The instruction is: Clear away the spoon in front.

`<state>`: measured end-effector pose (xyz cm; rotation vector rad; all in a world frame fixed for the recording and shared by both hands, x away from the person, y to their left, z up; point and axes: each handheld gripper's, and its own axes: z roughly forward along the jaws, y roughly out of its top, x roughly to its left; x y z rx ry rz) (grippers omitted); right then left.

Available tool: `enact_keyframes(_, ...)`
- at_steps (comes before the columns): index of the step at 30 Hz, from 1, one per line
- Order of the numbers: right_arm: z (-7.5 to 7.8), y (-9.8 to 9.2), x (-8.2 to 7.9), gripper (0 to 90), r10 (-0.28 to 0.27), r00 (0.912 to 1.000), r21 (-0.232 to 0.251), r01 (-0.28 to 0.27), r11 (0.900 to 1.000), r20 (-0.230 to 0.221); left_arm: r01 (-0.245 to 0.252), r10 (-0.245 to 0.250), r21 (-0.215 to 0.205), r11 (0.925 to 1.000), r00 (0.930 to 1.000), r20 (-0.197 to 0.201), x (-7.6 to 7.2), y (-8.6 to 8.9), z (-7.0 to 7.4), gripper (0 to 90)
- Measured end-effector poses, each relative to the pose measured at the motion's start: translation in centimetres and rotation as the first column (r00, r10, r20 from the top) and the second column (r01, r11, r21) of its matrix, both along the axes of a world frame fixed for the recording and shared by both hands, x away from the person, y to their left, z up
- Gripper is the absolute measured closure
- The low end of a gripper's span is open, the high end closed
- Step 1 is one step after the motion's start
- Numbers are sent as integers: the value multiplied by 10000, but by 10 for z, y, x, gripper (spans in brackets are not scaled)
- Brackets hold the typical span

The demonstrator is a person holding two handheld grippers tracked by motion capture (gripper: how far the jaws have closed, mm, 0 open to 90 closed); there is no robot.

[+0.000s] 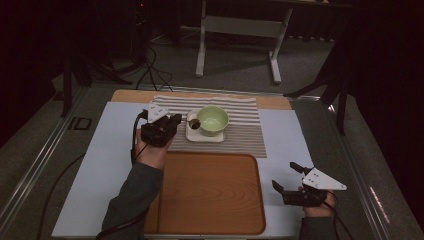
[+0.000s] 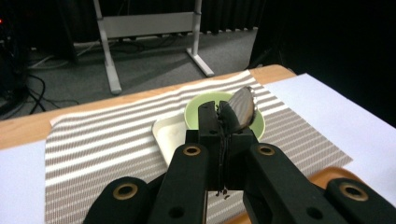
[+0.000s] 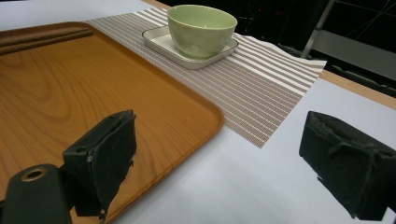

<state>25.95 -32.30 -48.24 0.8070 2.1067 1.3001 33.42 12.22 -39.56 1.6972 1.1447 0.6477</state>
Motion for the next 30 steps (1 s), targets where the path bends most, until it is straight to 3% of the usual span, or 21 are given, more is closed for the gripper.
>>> enact_keyframes(11, 0, 0, 0, 106, -15, 10000, -2, 15, 10000, -17, 12, -10, 73, 10000, 9994, -341, -12, 9, -13, 896)
enact_keyframes(30, 0, 1, 0, 106, 15, 10000, -13, -15, 10000, -12, -124, 149, 313, 9994, 9965, -820, -38, 21, -22, 893)
